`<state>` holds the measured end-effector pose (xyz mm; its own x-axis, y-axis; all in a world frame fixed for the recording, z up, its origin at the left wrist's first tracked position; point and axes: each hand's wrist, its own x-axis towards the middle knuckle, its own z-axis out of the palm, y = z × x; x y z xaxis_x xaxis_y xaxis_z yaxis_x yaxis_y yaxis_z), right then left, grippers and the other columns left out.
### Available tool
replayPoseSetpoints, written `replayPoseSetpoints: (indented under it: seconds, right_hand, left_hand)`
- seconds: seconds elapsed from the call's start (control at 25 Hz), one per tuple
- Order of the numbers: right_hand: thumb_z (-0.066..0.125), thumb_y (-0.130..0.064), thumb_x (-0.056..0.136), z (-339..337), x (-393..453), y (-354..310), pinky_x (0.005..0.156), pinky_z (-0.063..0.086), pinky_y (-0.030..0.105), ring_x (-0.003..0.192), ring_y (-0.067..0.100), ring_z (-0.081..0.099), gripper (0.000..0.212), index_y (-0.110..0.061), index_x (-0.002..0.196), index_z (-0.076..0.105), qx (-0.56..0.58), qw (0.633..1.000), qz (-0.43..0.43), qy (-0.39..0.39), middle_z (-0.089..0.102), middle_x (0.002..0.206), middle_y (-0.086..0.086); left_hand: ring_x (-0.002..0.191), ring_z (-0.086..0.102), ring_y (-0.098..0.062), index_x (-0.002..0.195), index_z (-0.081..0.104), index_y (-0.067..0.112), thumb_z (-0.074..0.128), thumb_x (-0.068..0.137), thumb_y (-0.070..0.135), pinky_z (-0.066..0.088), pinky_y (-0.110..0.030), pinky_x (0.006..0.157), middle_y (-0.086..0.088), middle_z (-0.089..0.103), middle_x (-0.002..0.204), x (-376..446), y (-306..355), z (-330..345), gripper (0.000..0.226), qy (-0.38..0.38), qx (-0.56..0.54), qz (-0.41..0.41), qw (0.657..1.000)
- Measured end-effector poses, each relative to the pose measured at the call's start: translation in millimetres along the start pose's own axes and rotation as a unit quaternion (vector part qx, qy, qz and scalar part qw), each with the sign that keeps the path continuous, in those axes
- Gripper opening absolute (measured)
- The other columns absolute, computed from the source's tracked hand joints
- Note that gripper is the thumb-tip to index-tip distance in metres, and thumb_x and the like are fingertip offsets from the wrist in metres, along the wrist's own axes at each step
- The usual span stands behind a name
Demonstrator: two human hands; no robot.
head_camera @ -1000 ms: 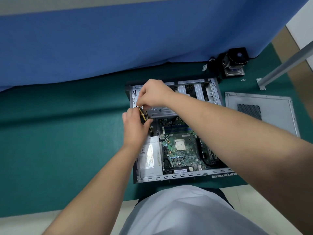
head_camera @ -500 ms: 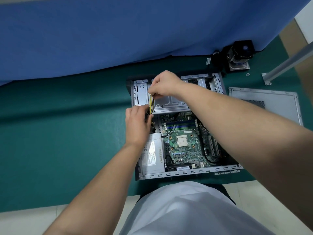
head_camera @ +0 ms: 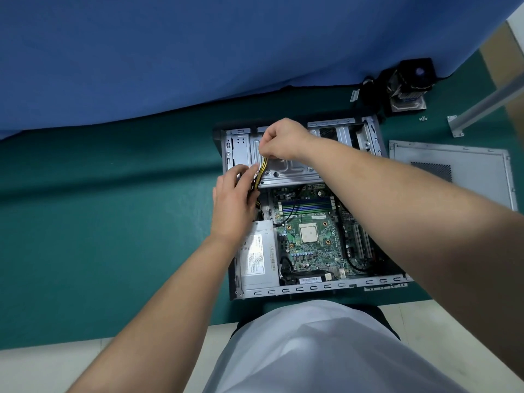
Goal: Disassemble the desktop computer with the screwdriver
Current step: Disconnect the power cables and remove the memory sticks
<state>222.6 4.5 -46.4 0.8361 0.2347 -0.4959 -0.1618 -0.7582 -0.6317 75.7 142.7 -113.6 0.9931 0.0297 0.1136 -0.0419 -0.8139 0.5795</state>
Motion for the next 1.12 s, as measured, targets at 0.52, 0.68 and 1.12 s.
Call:
replayPoseSetpoints:
  seconds: [0.52,0.68,1.12]
  right_hand:
    - [0.064,-0.028,0.096,-11.3,-18.5,46.3,0.097,0.046,0.03,0.108,0.014,0.057,0.025,-0.021,0.118,0.073,-0.16,0.975,-0.153,0.028,0.064,0.122,-0.001]
    - [0.059,-0.023,0.099,-29.5,-47.2,86.2,0.108,0.042,0.039,0.126,0.024,0.051,0.03,-0.016,0.126,0.068,-0.198,0.963,-0.161,0.083,0.06,0.133,0.003]
    - [0.056,-0.032,0.101,16.5,-120.9,148.0,0.093,0.054,0.038,0.102,0.014,0.059,0.024,-0.022,0.119,0.067,-0.229,0.967,-0.107,-0.015,0.061,0.123,-0.002]
  left_hand:
    - [0.137,0.04,-0.029,0.158,0.037,0.014,0.074,0.092,0.015,0.04,-0.036,0.114,0.0,0.047,0.158,44.4,-14.8,-21.7,0.075,-0.191,0.18,0.187,0.947]
    - [0.148,0.032,-0.026,0.159,0.034,0.017,0.068,0.097,0.02,0.027,-0.032,0.123,0.003,0.035,0.165,50.3,-16.3,-17.0,0.071,-0.199,0.224,0.203,0.932]
    - [0.157,0.02,-0.018,0.161,0.03,0.024,0.067,0.099,0.02,0.036,-0.044,0.118,0.007,0.026,0.168,47.7,-6.6,-12.4,0.072,-0.226,0.238,0.137,0.935]
